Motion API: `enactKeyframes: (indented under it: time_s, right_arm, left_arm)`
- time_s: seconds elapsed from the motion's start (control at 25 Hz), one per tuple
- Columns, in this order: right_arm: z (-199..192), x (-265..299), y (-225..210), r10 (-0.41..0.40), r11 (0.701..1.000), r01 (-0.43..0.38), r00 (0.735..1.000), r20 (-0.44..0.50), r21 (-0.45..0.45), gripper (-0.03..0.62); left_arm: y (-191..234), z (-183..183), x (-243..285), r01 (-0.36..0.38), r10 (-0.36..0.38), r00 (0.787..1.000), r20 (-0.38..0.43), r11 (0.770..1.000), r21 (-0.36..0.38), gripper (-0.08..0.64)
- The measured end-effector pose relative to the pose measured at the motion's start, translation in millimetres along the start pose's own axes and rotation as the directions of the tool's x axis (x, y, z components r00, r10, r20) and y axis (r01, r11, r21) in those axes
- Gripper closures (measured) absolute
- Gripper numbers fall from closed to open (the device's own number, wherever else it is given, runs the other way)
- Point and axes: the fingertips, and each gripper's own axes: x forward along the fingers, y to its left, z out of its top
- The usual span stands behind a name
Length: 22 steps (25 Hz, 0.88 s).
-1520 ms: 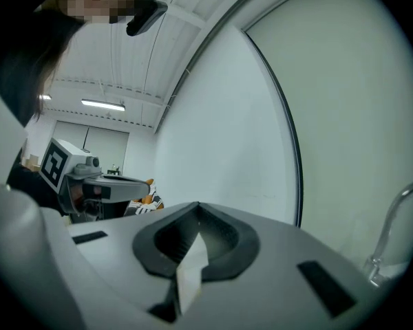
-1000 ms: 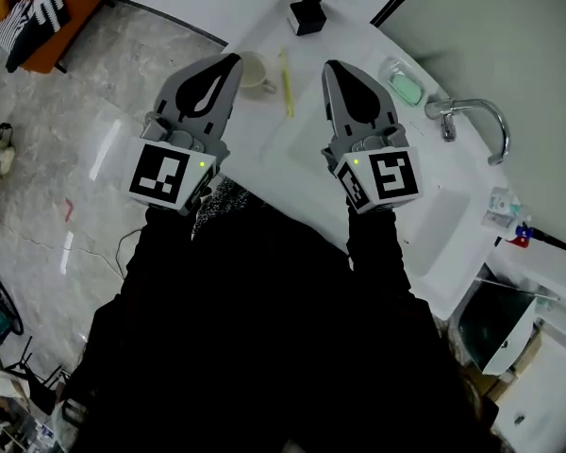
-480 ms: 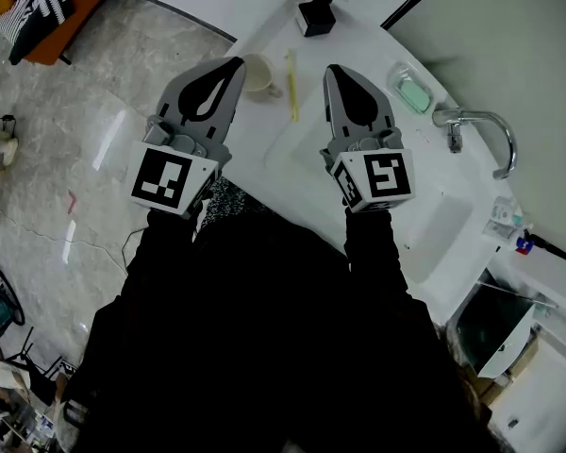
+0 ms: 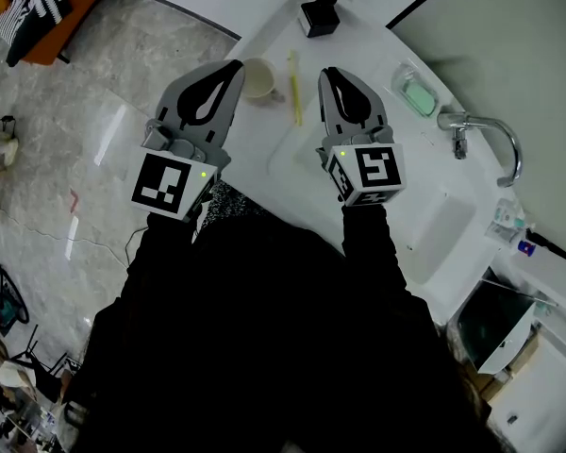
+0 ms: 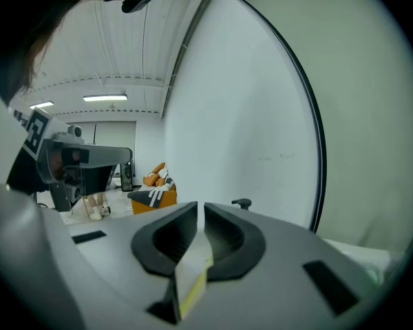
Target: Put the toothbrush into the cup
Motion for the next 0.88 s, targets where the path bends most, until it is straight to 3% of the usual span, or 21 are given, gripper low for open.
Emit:
enactKeyframes:
  time_s: [0.36, 0.88]
  right_arm:
    - [-49, 22, -5, -0.009, 0.999, 0.014, 0.993, -0.116, 0.047, 0.499]
    - [-130, 48, -4, -0.015, 0.995, 0.045, 0.945, -0.328, 0.085, 0.499]
  left_arm:
    - [13, -7, 4, 0.01, -0.01, 1.0, -0.012, 1.0, -0.017, 0.552]
    - [27, -26, 11, 0.006, -0.008, 0.998, -0.054, 0.999, -0.043, 0.552]
